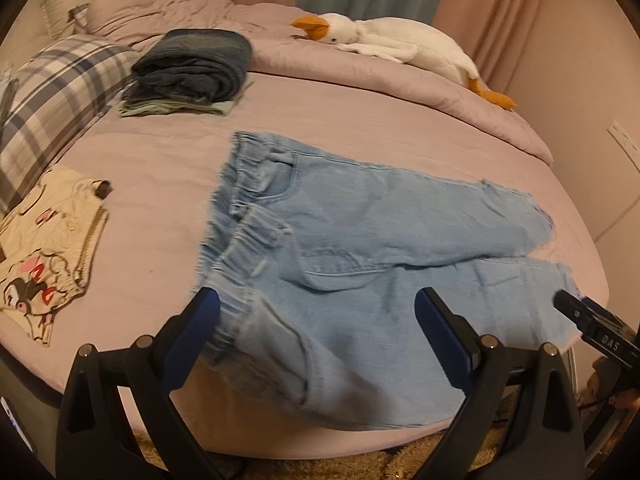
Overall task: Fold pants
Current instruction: 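Position both tools above the light blue jeans, then grasp the elastic waistband with the left tool while the right tool grasps the labeled hem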
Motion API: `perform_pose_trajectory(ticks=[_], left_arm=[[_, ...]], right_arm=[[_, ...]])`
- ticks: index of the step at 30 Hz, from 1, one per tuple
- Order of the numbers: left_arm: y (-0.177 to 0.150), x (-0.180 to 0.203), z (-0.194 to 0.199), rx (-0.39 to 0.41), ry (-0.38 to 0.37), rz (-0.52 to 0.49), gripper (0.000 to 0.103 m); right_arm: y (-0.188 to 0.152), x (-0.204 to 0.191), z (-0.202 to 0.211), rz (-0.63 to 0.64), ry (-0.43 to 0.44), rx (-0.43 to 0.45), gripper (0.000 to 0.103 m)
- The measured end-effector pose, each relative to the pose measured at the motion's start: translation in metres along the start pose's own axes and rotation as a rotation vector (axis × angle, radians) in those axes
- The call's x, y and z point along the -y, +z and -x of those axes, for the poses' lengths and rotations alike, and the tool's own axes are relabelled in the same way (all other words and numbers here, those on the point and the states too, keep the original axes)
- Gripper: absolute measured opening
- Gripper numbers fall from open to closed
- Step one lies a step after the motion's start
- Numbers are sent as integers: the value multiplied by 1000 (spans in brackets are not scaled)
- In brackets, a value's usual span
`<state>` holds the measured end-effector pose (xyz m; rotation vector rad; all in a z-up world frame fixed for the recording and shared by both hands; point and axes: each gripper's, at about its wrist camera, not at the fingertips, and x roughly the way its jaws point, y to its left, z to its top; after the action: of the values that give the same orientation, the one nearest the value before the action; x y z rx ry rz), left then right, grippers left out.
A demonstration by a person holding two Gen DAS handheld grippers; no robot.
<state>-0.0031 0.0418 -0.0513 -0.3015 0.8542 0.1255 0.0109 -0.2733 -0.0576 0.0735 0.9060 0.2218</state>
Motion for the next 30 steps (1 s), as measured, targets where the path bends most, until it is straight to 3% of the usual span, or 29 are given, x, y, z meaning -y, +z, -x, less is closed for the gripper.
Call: perform_pose_trajectory(ticks=[9, 14, 17, 19, 27, 30], left_arm=[[-2, -42, -9, -33, 112, 93, 97], [-11, -60, -29, -99, 78, 158, 95], [-17, -66, -48, -156, 23, 205, 72], [-21, -70, -57, -191, -36, 248, 31], [-25, -78, 1, -122, -26, 208, 25], [-40, -92, -3, -141, 64, 198, 26]], right_arm=[[-1, 9, -1, -29, -12, 1, 103], [-1, 25, -2, -70, -24, -5, 103], [-1, 34, -3, -100, -39, -10, 103], [-1, 42, -4, -121, -49, -11, 103], [2, 83, 2, -185, -111, 3, 97], [4, 104, 1, -240, -118, 9, 96]])
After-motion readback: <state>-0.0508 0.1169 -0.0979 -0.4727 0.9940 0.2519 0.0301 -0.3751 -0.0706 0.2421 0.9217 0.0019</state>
